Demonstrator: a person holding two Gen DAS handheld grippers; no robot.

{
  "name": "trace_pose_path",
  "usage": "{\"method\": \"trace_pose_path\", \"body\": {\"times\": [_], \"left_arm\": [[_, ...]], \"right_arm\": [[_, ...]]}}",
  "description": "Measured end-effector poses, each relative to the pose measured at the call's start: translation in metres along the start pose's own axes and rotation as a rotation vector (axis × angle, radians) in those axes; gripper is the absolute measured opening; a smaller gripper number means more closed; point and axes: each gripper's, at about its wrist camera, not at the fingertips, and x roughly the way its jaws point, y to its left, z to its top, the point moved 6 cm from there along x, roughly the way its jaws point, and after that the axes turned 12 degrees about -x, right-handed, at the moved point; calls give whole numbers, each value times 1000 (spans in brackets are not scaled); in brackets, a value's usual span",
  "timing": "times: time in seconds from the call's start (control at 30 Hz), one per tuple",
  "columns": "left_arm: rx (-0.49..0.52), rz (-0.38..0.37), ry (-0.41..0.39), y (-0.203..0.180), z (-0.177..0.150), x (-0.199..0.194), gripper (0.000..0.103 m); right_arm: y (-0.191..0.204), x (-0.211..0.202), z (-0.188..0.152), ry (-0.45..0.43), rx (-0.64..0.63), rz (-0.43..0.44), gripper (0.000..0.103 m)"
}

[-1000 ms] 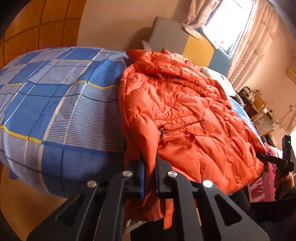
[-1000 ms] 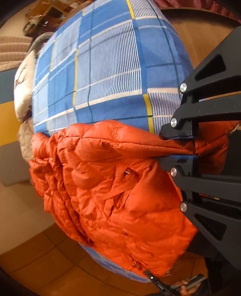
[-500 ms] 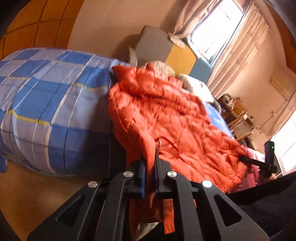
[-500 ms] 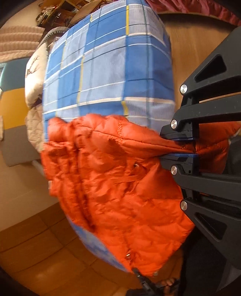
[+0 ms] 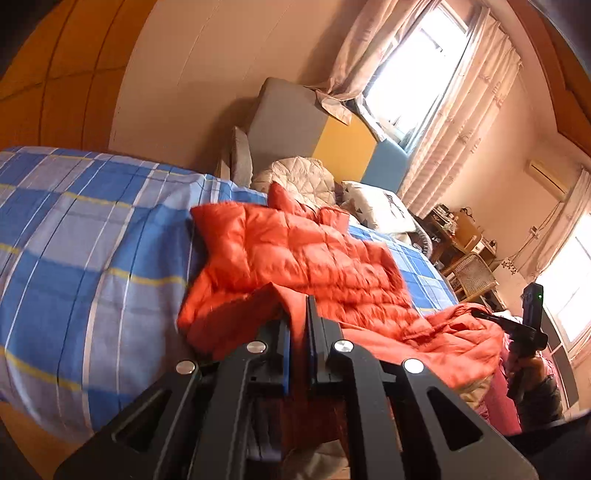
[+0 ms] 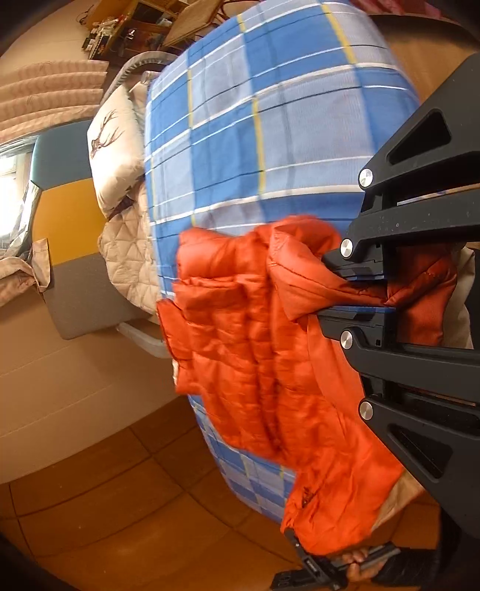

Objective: Fold large clothes

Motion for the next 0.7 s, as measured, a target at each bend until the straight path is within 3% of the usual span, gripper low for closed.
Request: {"method": "trace_pose_path", "body": {"times": [0.33,0.43,0.5,0.53,0.57,0.6,0.67,0.7], "left_arm": [[-46,76,49,15,58,85,10],[-84,106,67,27,67,107,10],[-118,128,75,35,72,118,15],[-140,141,68,40,76,121,30],[-153,163,47,45,79,120,72],[-182,184,1,50,85,115,87],[-246,116,-33,54,95,106,90],[-258,125,-58,57,99,99,91]], "right_arm": [[-15,56,59,10,48,-15,13],[-22,67,71,-3,101,12,29],[-29,71,78,-27,160,37,58],[-32,71,82,-44,183,51,65],[-35,69,86,-69,206,53,74],[-39,66,89,-97,221,34,79],[-40,61,93,-128,235,35,80],[-40,59,93,-137,243,41,80]]}}
